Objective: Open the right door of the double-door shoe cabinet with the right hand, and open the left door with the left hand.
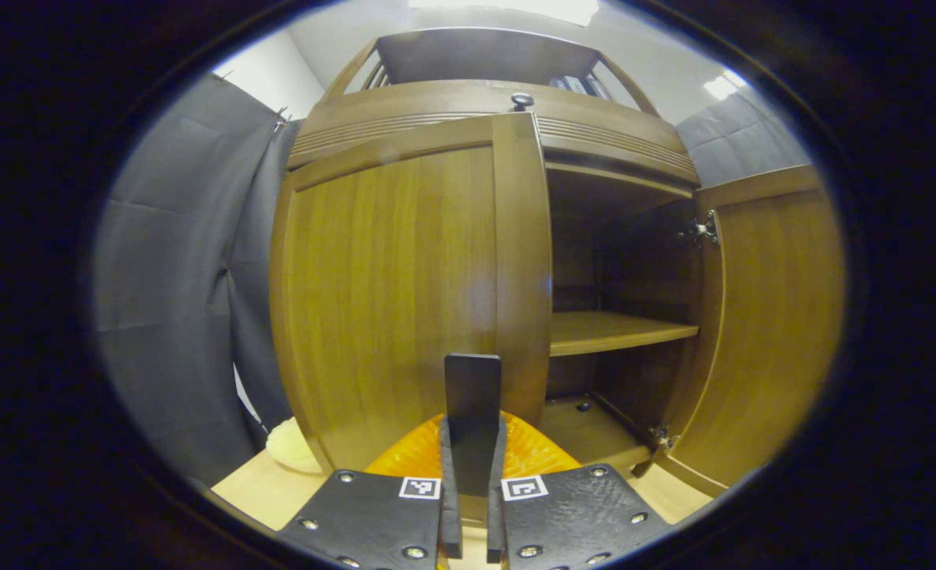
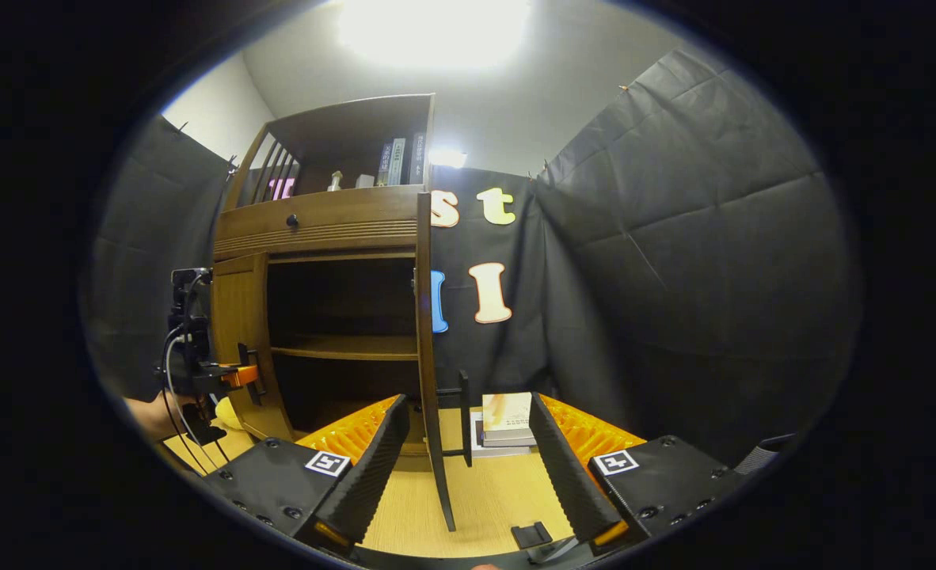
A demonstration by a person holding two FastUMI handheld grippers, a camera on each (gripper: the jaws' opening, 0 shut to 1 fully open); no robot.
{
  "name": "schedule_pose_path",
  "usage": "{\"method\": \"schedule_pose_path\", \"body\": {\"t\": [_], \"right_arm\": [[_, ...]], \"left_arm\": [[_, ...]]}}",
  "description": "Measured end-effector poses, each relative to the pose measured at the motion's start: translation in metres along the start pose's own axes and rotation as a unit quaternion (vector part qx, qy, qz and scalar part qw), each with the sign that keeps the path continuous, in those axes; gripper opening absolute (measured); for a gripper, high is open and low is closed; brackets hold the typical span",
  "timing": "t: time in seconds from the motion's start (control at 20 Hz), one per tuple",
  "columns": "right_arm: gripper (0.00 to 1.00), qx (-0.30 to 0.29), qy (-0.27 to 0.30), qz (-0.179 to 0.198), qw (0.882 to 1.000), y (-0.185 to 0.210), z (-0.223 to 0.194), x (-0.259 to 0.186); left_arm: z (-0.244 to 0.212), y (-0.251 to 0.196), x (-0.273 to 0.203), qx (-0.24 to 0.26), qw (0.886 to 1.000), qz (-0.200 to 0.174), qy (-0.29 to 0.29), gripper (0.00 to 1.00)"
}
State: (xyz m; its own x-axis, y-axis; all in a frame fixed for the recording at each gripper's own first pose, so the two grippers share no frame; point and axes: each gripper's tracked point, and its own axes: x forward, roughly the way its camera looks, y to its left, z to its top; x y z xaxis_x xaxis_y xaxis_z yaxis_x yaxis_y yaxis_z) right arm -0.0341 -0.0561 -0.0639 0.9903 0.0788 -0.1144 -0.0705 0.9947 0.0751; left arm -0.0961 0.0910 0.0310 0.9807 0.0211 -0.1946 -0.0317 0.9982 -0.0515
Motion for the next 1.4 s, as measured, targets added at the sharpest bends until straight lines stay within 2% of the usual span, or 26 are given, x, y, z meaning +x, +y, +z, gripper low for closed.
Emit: {"method": "schedule_pose_path", "body": {"t": [0.15, 0.25, 0.3, 0.4, 0.6, 0.65, 0.75, 0.85, 0.9, 1.0, 1.1, 1.2, 1.25, 1.3, 1.4], "right_arm": [[0.95, 0.003, -0.002, 0.012, 1.0, 0.007, 0.001, 0.005], [0.96, 0.004, -0.004, 0.021, 1.0, 0.014, 0.002, 0.007], [0.92, 0.003, -0.004, 0.024, 1.0, 0.017, 0.001, 0.008], [0.95, -0.003, -0.002, 0.029, 1.0, 0.023, 0.0, 0.01], [0.92, -0.005, -0.006, 0.042, 0.999, 0.037, 0.005, 0.012], [0.95, -0.006, -0.006, 0.043, 0.999, 0.04, 0.005, 0.012], [0.96, -0.007, -0.006, 0.048, 0.999, 0.047, 0.005, 0.012], [0.95, -0.008, -0.006, 0.054, 0.999, 0.054, 0.005, 0.012], [0.92, -0.008, -0.007, 0.057, 0.998, 0.059, 0.006, 0.012], [0.95, -0.009, -0.005, 0.062, 0.998, 0.067, 0.003, 0.012], [0.92, -0.01, -0.003, 0.067, 0.998, 0.074, 0.002, 0.013], [0.96, -0.011, -0.001, 0.071, 0.997, 0.081, 0.0, 0.013], [0.92, -0.011, -0.001, 0.072, 0.997, 0.084, 0.0, 0.013], [0.95, -0.011, 0.0, 0.072, 0.997, 0.086, -0.001, 0.013], [0.95, -0.009, 0.0, 0.073, 0.997, 0.09, -0.001, 0.013]], "left_arm": [[0.0, 0.011, -0.022, -0.001, 1.0, 0.004, 0.003, 0.1], [0.0, 0.018, -0.035, 0.001, 1.0, 0.005, 0.005, 0.16], [0.0, 0.022, -0.04, 0.0, 1.0, 0.006, 0.006, 0.1], [-0.001, 0.029, -0.049, -0.002, 1.0, 0.008, 0.009, 0.1], [-0.002, 0.043, -0.072, 0.001, 1.0, 0.014, 0.01, 0.12], [-0.003, 0.048, -0.077, 0.001, 1.0, 0.014, 0.011, 0.12], [-0.004, 0.056, -0.087, -0.002, 1.0, 0.015, 0.01, 0.15], [-0.003, 0.065, -0.096, -0.005, 1.0, 0.017, 0.011, 0.15], [-0.002, 0.069, -0.1, -0.005, 1.0, 0.018, 0.01, 0.15], [-0.002, 0.078, -0.106, 0.0, 1.0, 0.018, 0.011, 0.14], [-0.005, 0.082, -0.112, 0.003, 1.0, 0.017, 0.012, 0.14], [-0.007, 0.085, -0.115, 0.005, 1.0, 0.017, 0.012, 0.14], [-0.007, 0.088, -0.117, 0.007, 1.0, 0.019, 0.012, 0.14], [-0.007, 0.09, -0.119, 0.008, 1.0, 0.02, 0.012, 0.14], [-0.007, 0.101, -0.125, 0.005, 1.0, 0.026, 0.011, 0.14]]}}
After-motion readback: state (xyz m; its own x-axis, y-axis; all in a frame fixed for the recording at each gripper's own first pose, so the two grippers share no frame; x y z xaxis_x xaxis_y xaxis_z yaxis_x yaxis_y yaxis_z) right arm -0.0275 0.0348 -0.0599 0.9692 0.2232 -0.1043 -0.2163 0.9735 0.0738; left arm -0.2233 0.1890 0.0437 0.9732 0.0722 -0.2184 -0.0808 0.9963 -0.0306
